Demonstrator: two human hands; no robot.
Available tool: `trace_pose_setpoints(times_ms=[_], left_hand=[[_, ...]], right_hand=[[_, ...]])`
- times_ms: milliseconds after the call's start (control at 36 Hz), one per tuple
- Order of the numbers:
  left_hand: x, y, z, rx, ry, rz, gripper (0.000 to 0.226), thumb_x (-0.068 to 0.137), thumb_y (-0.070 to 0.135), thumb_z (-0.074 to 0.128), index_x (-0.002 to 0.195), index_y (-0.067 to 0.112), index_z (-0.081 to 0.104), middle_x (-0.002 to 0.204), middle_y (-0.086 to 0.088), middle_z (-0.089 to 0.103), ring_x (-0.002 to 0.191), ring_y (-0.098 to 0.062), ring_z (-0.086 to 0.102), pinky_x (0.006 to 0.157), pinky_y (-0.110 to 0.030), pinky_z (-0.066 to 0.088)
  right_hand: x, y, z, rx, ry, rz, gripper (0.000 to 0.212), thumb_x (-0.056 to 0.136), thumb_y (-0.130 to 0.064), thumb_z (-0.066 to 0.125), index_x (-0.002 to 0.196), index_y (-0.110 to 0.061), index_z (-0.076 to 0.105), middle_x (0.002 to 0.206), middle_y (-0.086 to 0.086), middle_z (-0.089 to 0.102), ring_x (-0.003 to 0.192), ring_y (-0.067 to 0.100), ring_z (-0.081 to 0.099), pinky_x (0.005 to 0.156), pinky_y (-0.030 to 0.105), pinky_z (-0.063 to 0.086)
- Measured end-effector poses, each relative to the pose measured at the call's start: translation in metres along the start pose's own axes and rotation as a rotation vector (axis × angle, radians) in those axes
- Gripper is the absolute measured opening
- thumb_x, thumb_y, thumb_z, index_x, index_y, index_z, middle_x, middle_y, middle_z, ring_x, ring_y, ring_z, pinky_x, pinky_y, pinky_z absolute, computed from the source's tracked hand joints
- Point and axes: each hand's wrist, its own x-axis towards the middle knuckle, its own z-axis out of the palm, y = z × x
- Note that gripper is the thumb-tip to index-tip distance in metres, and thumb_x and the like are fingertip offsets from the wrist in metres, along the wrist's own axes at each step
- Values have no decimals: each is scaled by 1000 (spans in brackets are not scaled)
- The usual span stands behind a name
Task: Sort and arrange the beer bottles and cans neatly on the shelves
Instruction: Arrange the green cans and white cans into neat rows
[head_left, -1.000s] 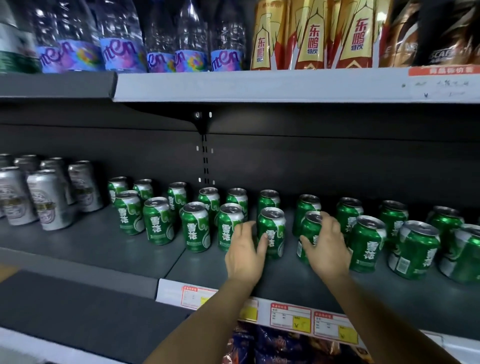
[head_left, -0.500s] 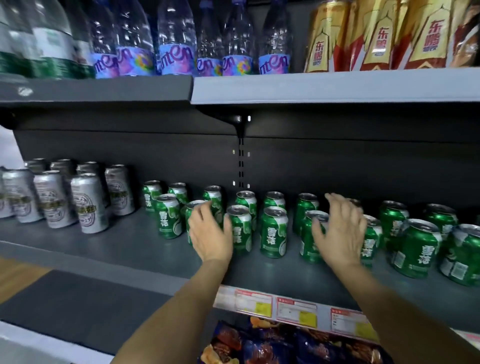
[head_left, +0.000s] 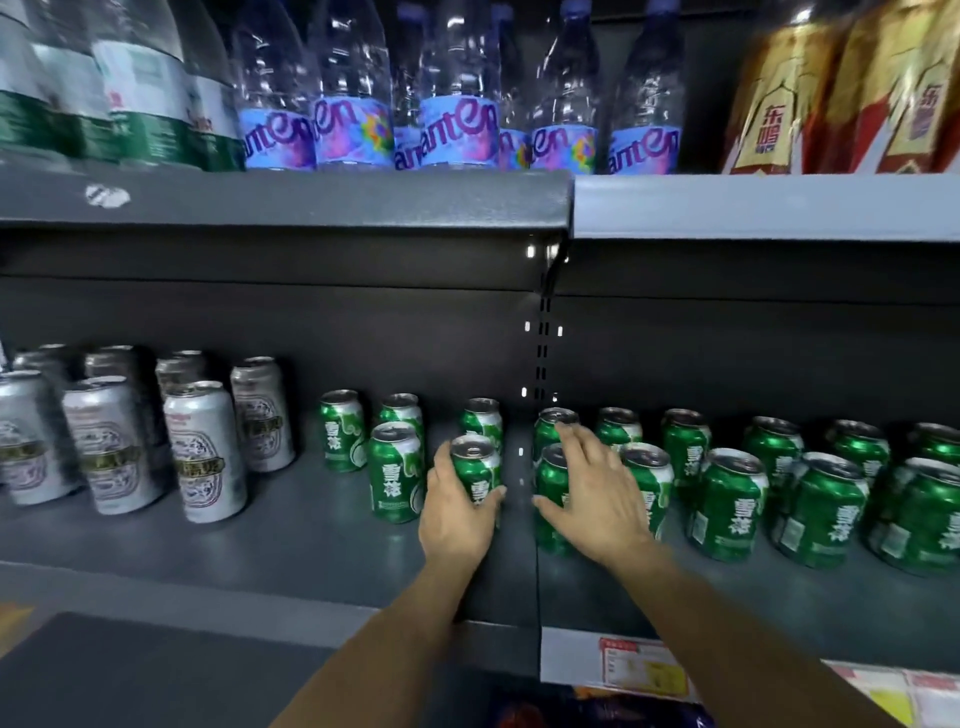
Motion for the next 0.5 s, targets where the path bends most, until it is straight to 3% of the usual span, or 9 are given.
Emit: trace_pose_setpoints(times_ms=[111, 250, 361, 444, 500], left_hand=[[0, -2, -3, -6, -6, 22, 88, 85, 38, 71, 153, 22, 18, 149, 0, 39, 127, -22, 48, 89, -33, 45], [0, -9, -7, 0, -12, 62, 90, 84, 45, 70, 152, 23, 16, 148, 1, 36, 131, -19, 42, 91, -35, 45], [-6, -11, -18, -2, 157, 118, 74, 87, 54, 59, 146, 19, 32, 132, 3, 47, 121, -16, 47, 88, -34, 45], [-2, -11, -30, -50, 317, 146, 67, 83, 60, 42, 133, 16, 46, 112, 4, 52, 105, -17, 51, 82, -35, 44], [5, -14, -38, -69, 385, 141, 60, 85, 55, 43, 128, 13, 48, 112, 1, 52, 106, -19, 49, 84, -38, 44]], right_hand=[[1, -4, 0, -56, -37, -26, 84, 92, -45, 58, 154, -20, 7, 157, 2, 19, 135, 24, 35, 100, 32, 44], [5, -7, 2, -53, -52, 9, 80, 94, -40, 58, 154, -17, 10, 156, 2, 21, 137, 23, 32, 96, 31, 45], [7, -7, 3, -93, -51, 16, 79, 93, -43, 57, 153, -18, 13, 154, 2, 24, 137, 23, 31, 101, 33, 41], [8, -9, 3, -184, 34, -30, 75, 87, -48, 59, 148, -14, 33, 149, 7, 39, 137, 29, 35, 109, 42, 32], [10, -15, 6, -135, 178, -70, 64, 82, -49, 55, 133, -11, 54, 133, 8, 57, 124, 30, 50, 99, 45, 40]])
